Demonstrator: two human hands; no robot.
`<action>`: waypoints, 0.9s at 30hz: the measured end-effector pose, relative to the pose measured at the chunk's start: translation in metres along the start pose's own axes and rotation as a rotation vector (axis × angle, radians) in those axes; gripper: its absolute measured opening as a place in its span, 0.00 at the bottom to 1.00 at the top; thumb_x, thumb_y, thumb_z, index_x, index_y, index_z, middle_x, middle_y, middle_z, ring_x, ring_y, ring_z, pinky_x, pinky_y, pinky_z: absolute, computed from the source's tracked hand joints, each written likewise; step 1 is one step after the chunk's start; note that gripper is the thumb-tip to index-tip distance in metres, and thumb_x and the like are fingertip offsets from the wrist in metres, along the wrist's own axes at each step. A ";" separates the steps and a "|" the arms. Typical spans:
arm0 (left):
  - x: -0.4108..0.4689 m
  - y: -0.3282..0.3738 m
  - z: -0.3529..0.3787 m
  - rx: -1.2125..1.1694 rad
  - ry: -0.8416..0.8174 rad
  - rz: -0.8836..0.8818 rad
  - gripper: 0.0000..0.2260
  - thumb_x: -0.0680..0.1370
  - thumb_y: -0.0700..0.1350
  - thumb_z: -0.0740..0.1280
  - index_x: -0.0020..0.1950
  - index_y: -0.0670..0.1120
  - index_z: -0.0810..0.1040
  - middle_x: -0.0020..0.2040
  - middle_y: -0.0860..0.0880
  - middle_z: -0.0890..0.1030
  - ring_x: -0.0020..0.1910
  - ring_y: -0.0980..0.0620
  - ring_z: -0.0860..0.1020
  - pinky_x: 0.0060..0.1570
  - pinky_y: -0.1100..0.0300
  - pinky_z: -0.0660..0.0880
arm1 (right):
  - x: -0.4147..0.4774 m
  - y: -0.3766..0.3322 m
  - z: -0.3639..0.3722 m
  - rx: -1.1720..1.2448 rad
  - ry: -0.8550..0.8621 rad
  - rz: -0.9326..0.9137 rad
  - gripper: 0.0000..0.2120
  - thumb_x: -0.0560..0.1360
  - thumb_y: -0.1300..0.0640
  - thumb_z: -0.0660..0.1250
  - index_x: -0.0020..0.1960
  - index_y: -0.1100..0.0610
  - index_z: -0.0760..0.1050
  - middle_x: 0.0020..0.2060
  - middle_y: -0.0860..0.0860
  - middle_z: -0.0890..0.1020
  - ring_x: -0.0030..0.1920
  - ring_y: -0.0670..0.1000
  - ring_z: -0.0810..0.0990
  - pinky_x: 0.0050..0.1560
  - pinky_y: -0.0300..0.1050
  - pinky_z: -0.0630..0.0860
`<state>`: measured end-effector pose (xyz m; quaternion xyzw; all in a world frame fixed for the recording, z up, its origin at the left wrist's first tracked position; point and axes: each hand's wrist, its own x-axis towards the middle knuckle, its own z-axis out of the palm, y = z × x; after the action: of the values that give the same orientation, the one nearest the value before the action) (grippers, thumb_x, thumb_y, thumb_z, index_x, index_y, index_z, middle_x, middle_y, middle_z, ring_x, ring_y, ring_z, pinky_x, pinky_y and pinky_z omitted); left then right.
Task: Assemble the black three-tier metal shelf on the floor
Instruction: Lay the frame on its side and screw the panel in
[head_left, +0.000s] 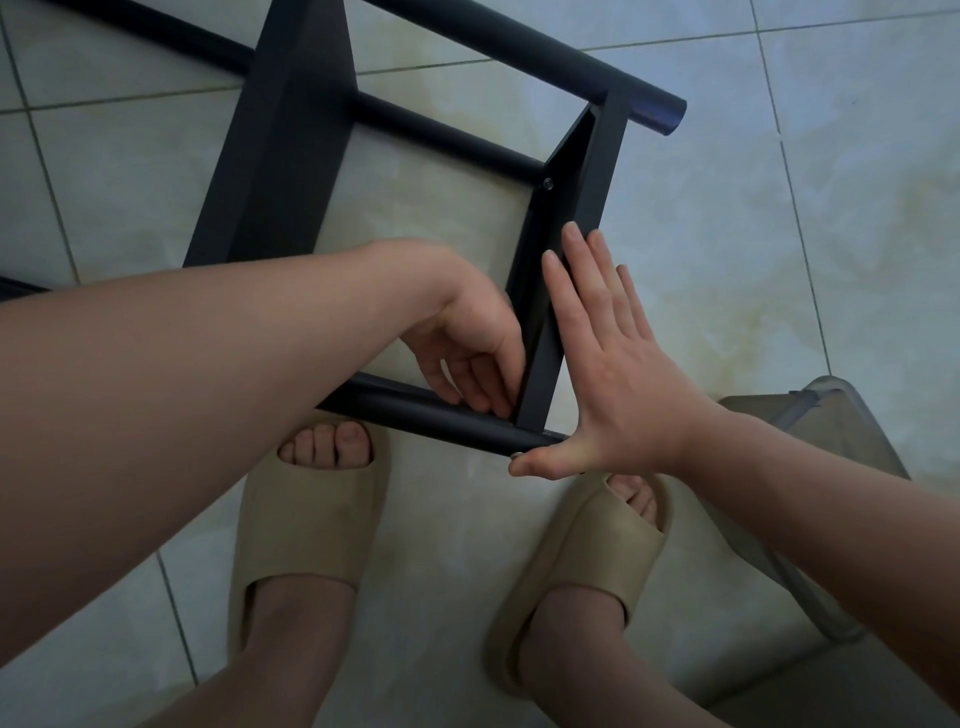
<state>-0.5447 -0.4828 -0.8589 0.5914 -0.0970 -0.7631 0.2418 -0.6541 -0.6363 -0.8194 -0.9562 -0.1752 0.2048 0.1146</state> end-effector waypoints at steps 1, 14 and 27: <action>0.000 0.000 0.000 0.020 0.003 -0.004 0.04 0.78 0.44 0.70 0.50 0.47 0.84 0.42 0.51 0.86 0.40 0.54 0.81 0.47 0.58 0.77 | 0.000 0.000 0.000 0.001 0.002 -0.001 0.70 0.60 0.19 0.63 0.82 0.63 0.39 0.81 0.59 0.37 0.80 0.60 0.33 0.80 0.65 0.42; 0.002 -0.002 -0.001 0.000 -0.032 0.024 0.05 0.76 0.39 0.69 0.47 0.46 0.85 0.43 0.50 0.86 0.42 0.53 0.82 0.48 0.59 0.77 | 0.000 0.001 0.001 0.004 0.003 -0.003 0.70 0.60 0.19 0.63 0.82 0.63 0.39 0.81 0.60 0.38 0.80 0.60 0.33 0.79 0.66 0.43; -0.004 -0.002 -0.002 0.094 -0.056 -0.013 0.05 0.77 0.44 0.70 0.49 0.51 0.85 0.50 0.53 0.87 0.55 0.54 0.83 0.64 0.47 0.72 | 0.001 0.001 0.001 0.009 0.009 -0.006 0.70 0.61 0.19 0.64 0.82 0.63 0.39 0.81 0.60 0.38 0.80 0.60 0.33 0.79 0.66 0.42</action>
<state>-0.5429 -0.4793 -0.8571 0.5811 -0.1357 -0.7755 0.2061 -0.6536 -0.6366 -0.8204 -0.9560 -0.1764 0.2010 0.1204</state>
